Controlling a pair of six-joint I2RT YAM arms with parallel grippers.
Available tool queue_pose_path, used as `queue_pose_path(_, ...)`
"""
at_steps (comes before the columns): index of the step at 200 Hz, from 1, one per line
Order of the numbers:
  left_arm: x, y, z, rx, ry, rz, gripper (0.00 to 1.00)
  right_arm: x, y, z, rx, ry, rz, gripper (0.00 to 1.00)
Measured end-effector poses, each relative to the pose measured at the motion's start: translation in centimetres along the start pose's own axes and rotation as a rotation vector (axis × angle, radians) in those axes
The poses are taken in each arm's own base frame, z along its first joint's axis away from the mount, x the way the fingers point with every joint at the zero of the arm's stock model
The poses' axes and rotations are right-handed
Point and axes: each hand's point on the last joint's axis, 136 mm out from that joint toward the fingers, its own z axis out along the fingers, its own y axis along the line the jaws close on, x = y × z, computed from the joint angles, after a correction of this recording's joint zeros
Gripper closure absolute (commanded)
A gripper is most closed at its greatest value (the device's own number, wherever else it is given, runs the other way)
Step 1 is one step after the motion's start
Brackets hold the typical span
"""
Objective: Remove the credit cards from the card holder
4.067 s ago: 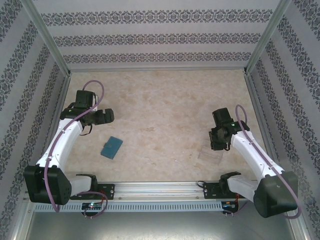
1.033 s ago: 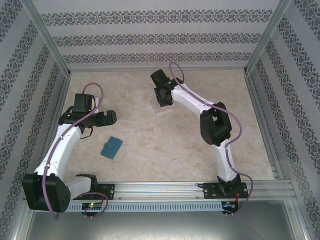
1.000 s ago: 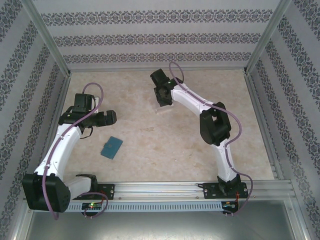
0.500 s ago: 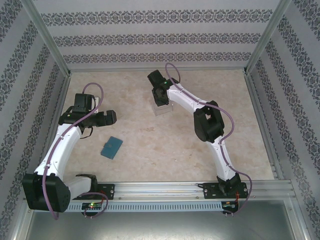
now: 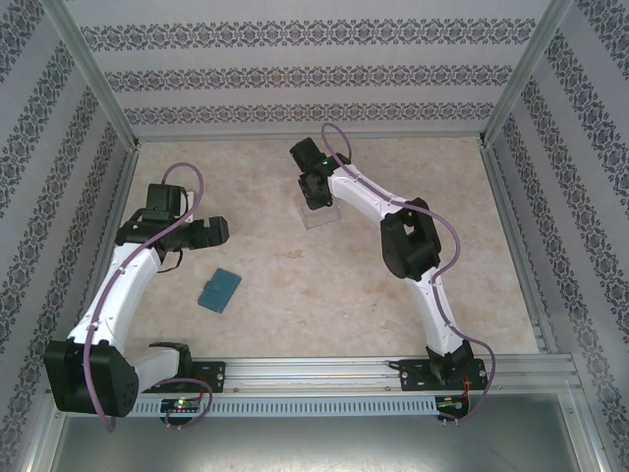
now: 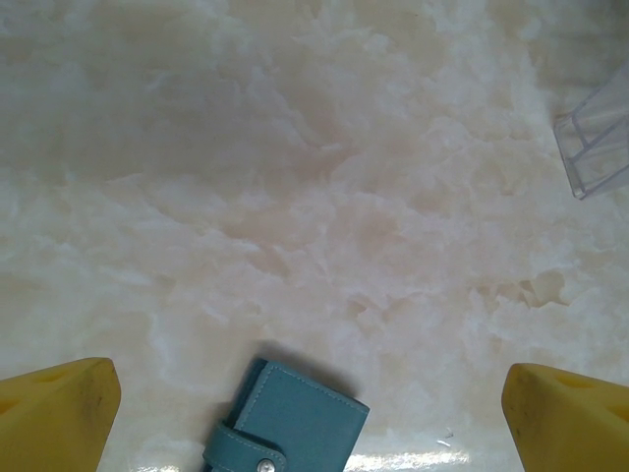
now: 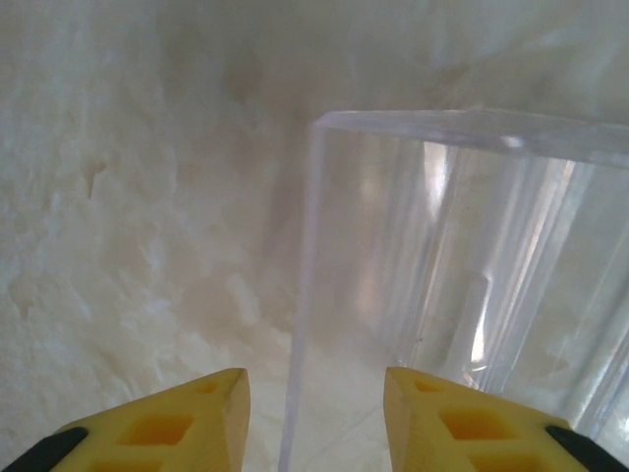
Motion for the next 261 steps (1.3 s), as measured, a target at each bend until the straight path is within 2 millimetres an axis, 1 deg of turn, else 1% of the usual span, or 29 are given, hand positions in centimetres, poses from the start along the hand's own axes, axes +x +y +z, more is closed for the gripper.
queue_pose_path(18,0.1,-0.3,0.1,0.006,0.006,-0.015,0.0,0.0,0.5,-0.8,-0.042,0.016,-0.083,0.56)
queue_pose_path(48,0.1,-1.6,0.8,0.048,0.031,-0.07,0.01,-0.4,1.3,-3.3,-0.138,0.063,-0.261,0.54)
queue_pose_path(64,0.2,-3.0,1.6,0.091,0.05,-0.096,0.01,-1.1,2.0,-4.3,-0.196,0.103,-0.337,0.54)
queue_pose_path(80,0.5,-5.0,2.8,0.14,0.084,-0.103,0.03,-2.5,2.3,-4.7,-0.245,0.144,-0.405,0.54)
queue_pose_path(94,0.7,-7.0,4.1,0.179,0.113,-0.105,0.06,-3.9,1.8,-4.4,-0.268,0.171,-0.46,0.54)
queue_pose_path(105,0.8,-8.4,5.1,0.213,0.13,-0.114,0.12,-5.0,1.0,-4.0,-0.271,0.182,-0.496,0.55)
queue_pose_path(113,0.9,-9.2,5.9,0.234,0.143,-0.123,0.17,-5.9,0.3,-3.6,-0.261,0.188,-0.515,0.57)
queue_pose_path(126,1.2,-10.0,6.8,0.252,0.168,-0.151,0.27,-6.9,-0.6,-3.0,-0.255,0.196,-0.545,0.62)
queue_pose_path(136,0.8,-10.8,7.6,0.271,0.168,-0.165,0.33,-7.4,-1.2,-2.9,-0.264,0.222,-0.562,0.64)
queue_pose_path(151,0.5,-12.2,9.7,0.287,0.183,-0.177,0.44,-8.2,-2.1,-2.6,-0.27,0.256,-0.591,0.68)
queue_pose_path(160,0.7,-13.0,11.0,0.289,0.198,-0.187,0.49,-9.0,-2.6,-2.5,-0.273,0.266,-0.601,0.7)
queue_pose_path(169,0.9,-13.5,11.9,0.29,0.212,-0.19,0.52,-9.6,-2.7,-2.6,-0.284,0.277,-0.605,0.72)
queue_pose_path(181,1.2,-13.9,13.2,0.284,0.233,-0.204,0.55,-10.5,-2.7,-2.7,-0.306,0.285,-0.616,0.77)
queue_pose_path(192,1.1,-14.3,14.2,0.281,0.242,-0.215,0.59,-11.1,-2.8,-2.6,-0.324,0.288,-0.619,0.8)
queue_pose_path(214,0.5,-14.7,16.1,0.278,0.244,-0.244,0.66,-11.3,-3.7,-1.8,-0.33,0.32,-0.627,0.83)
queue_pose_path(232,0.2,-14.9,17.4,0.274,0.251,-0.259,0.71,-10.5,-4.6,-0.4,-0.324,0.367,-0.634,0.84)
queue_pose_path(261,-0.5,-15.4,19.1,0.27,0.256,-0.267,0.75,-9.4,-6.1,1.3,-0.315,0.428,-0.638,0.86)
